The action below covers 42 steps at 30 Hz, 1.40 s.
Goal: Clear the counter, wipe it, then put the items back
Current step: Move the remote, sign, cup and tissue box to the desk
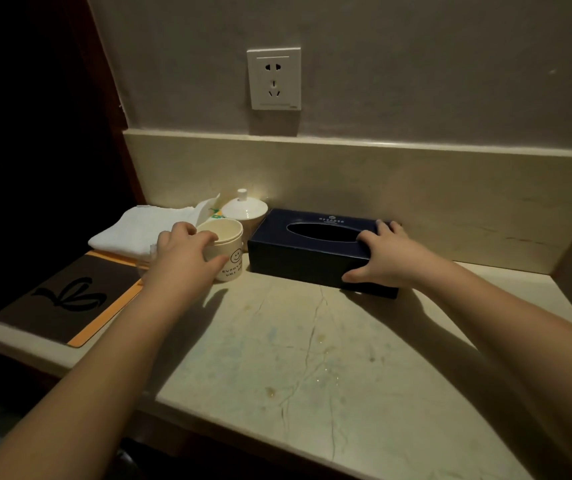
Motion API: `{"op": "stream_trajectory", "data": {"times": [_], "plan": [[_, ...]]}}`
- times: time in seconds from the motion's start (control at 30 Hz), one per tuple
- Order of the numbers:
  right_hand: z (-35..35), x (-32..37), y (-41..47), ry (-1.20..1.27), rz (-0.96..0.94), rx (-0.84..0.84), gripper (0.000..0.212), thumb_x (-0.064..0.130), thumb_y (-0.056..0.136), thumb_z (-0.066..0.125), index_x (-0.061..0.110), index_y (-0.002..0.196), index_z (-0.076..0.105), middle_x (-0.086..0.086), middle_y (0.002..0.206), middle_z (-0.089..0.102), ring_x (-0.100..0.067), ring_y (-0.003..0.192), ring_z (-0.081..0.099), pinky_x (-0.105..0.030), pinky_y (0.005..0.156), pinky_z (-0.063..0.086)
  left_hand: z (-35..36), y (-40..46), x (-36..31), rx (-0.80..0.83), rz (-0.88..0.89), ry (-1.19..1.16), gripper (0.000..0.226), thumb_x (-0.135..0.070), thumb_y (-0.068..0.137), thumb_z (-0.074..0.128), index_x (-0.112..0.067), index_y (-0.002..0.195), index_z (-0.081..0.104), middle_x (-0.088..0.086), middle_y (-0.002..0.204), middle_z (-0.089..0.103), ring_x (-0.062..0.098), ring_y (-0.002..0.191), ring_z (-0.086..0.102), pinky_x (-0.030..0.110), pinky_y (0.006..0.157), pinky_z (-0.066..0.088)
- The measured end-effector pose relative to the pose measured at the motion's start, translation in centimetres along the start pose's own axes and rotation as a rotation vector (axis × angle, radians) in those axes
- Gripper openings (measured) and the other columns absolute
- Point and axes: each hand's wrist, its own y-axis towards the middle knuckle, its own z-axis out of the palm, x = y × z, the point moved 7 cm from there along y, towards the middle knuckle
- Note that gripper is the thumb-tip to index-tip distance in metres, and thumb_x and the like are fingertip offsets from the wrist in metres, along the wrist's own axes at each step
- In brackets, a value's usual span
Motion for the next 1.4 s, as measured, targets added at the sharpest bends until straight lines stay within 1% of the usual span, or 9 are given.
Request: {"op": "stream_trajectory", "data": {"times": [0.17,0.33,0.43,0.67,0.87,0.97,1.1,1.23,1.4], "plan": [[0.1,0.2,-0.1,0.008,-0.006,-0.04,0.089,0.068,0.073,0.062,0.027,0.145,0.03,-0.012,0.16,0.008,-0.036,0.146,0.001,-0.047,0.113,0.024,0.1,0.3,-0.2,-0.024,-0.027,0.023,0.038,-0.04,0.092,0.059,-0.023,0.126,0.058,0.005,0.137,0.045,0.027,0.124,0.034,0.045,0.097,0.038],[0.0,0.4,-0.3,0.026,-0.022,-0.059,0.088,0.067,0.073,0.063,0.026,0.144,0.032,-0.012,0.159,0.01,-0.033,0.146,0.004,-0.046,0.114,0.024,0.2,0.0,0.0,0.0,-0.036,-0.004,0.032,-0.038,0.092,0.059,-0.02,0.118,0.062,0.005,0.129,0.054,0.028,0.119,0.042,0.046,0.097,0.043],[-0.2,0.4,-0.3,0.028,-0.035,-0.07,0.088,0.067,0.072,0.064,0.024,0.143,0.035,-0.014,0.158,0.013,-0.032,0.146,0.009,-0.045,0.114,0.025,-0.1,-0.6,-0.2,-0.004,-0.033,-0.046,0.03,-0.037,0.091,0.061,-0.019,0.115,0.062,0.005,0.128,0.054,0.028,0.119,0.043,0.048,0.098,0.043],[-0.7,0.9,-0.9,0.01,-0.05,-0.062,0.085,0.068,0.07,0.065,0.021,0.137,0.043,-0.014,0.155,0.024,-0.029,0.143,0.019,-0.041,0.109,0.033,-1.9,-2.4,-0.6,-0.06,0.008,-0.159,0.024,-0.036,0.088,0.064,-0.019,0.105,0.064,0.004,0.128,0.054,0.025,0.119,0.04,0.045,0.095,0.041],[-1.9,0.4,-3.0,-0.012,-0.025,-0.107,0.089,0.065,0.073,0.066,0.018,0.143,0.036,-0.013,0.158,0.014,-0.029,0.147,0.009,-0.043,0.114,0.023,-3.6,-4.6,-0.5,-0.082,0.038,-0.228,0.019,-0.036,0.087,0.066,-0.021,0.098,0.061,0.003,0.126,0.055,0.023,0.118,0.041,0.042,0.092,0.04],[-3.0,0.0,-5.1,-0.01,-0.006,-0.144,0.088,0.064,0.073,0.066,0.018,0.142,0.038,-0.013,0.158,0.014,-0.029,0.146,0.009,-0.043,0.114,0.023,-4.4,-6.1,-0.2,-0.079,0.06,-0.27,0.017,-0.035,0.086,0.066,-0.022,0.094,0.06,0.003,0.126,0.055,0.022,0.117,0.041,0.041,0.091,0.041],[-4.1,0.3,-9.2,-0.025,-0.003,-0.208,0.082,0.065,0.072,0.066,0.018,0.136,0.044,-0.013,0.156,0.019,-0.029,0.144,0.016,-0.043,0.112,0.028,-5.4,-8.7,0.1,-0.078,0.089,-0.331,0.014,-0.033,0.085,0.068,-0.023,0.089,0.058,0.002,0.123,0.054,0.022,0.118,0.041,0.036,0.087,0.038],[-5.2,0.8,-14.6,0.01,0.029,-0.29,0.072,0.061,0.073,0.067,0.018,0.129,0.05,-0.012,0.147,0.032,-0.027,0.134,0.032,-0.04,0.103,0.039,-6.7,-12.0,0.8,-0.082,0.126,-0.371,0.015,-0.033,0.083,0.069,-0.024,0.087,0.058,-0.003,0.116,0.053,0.021,0.116,0.043,0.033,0.085,0.036],[-5.5,1.7,-22.2,0.081,0.056,-0.337,0.069,0.063,0.07,0.066,0.019,0.12,0.053,-0.009,0.136,0.039,-0.025,0.124,0.04,-0.04,0.096,0.046,-8.4,-16.8,1.7,-0.096,0.157,-0.429,0.015,-0.032,0.083,0.07,-0.021,0.087,0.061,-0.007,0.112,0.053,0.02,0.115,0.045,0.031,0.085,0.033]]}}
